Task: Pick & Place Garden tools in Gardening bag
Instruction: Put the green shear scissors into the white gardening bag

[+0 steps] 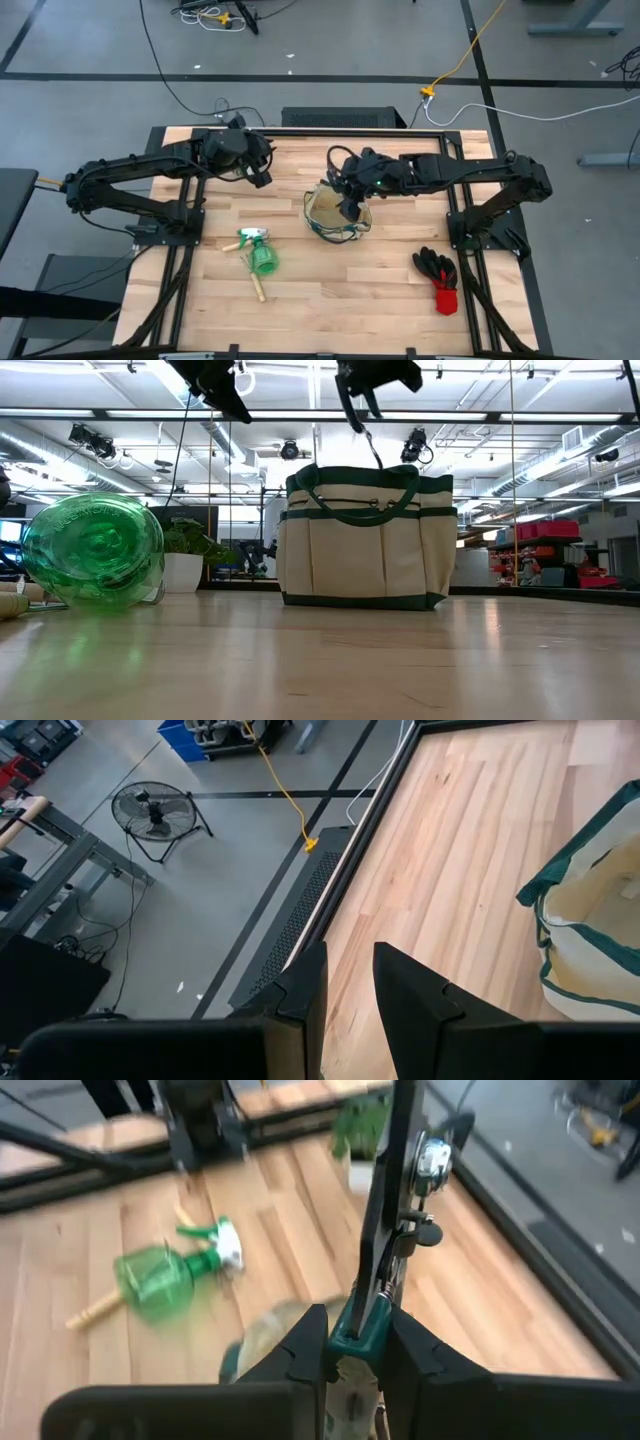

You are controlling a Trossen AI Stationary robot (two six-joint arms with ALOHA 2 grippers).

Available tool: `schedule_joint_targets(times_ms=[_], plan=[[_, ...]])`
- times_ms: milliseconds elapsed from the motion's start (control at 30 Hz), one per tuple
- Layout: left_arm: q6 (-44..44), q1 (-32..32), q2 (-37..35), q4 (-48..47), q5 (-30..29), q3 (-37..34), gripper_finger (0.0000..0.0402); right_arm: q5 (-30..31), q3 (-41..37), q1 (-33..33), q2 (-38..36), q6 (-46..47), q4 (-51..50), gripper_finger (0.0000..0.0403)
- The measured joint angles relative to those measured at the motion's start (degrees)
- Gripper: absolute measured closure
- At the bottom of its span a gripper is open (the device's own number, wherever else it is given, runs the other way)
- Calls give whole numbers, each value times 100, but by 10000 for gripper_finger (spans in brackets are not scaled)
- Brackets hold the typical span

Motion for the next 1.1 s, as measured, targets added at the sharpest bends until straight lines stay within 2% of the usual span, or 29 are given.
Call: schedule_joint_targets(times_ms=[300, 467, 800, 1100], plan=[[4, 0, 0, 0, 1, 0, 310, -28, 0, 119, 27, 509, -740, 352], [4, 0, 0, -2, 3, 0, 310, -61, 0, 188, 184, 521, -779, 352], [4, 0, 0, -122, 3, 0, 310, -613, -2, 188, 694, 524, -920, 352], [4, 0, 0, -120, 3, 0, 310, -628, -9, 186, 767, 652, -1198, 352]])
